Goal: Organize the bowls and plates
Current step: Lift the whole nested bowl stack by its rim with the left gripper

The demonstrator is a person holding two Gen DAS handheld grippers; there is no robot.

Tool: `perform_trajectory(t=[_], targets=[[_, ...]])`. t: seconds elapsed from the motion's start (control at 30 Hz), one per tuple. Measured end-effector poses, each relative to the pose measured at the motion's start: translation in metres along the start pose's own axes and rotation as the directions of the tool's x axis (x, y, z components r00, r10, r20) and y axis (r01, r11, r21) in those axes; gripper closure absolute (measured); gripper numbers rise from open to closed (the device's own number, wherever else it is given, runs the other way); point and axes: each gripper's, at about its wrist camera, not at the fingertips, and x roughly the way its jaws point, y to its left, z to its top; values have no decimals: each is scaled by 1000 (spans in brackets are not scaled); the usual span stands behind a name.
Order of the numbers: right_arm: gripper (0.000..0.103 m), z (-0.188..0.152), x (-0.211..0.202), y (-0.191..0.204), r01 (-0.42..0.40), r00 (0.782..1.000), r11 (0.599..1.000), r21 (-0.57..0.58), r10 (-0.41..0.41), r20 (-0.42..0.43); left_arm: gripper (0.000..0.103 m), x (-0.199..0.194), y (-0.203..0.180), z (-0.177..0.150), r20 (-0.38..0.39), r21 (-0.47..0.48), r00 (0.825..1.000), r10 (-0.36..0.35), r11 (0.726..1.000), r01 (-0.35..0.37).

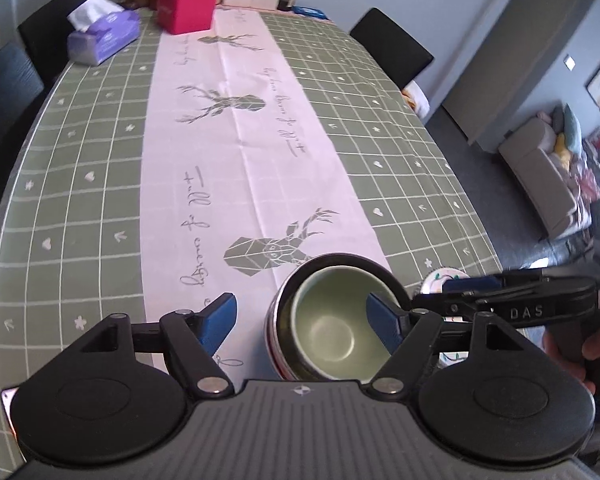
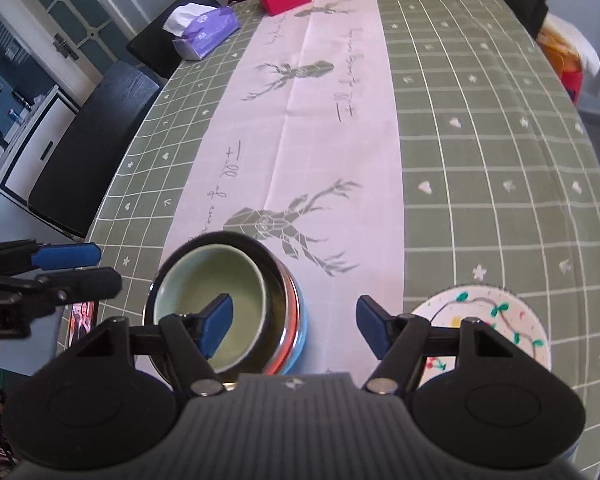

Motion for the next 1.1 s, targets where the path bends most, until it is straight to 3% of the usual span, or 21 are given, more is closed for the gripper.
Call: perform_trajectory(t=[0.2,0.47,0.67,1.1], targets=[[31,-9,31,-14,-55,996,993,102,61,-58,16,27,25,-16,-36,-106,999,-40,994,36],[31,-11,55,-16,-84,989,985,150,101,-107,16,55,40,-29,-70,-202,991,-117,974,101],[31,-12,65,-17,-94,984,980,175,118,-132,19,70,43,-38,-99,-219,985,-142,969,118],[33,-13,73,-19,-104,979,975,198,136,-152,29,79,27,-41,-128,-146,983,-131,983,112]])
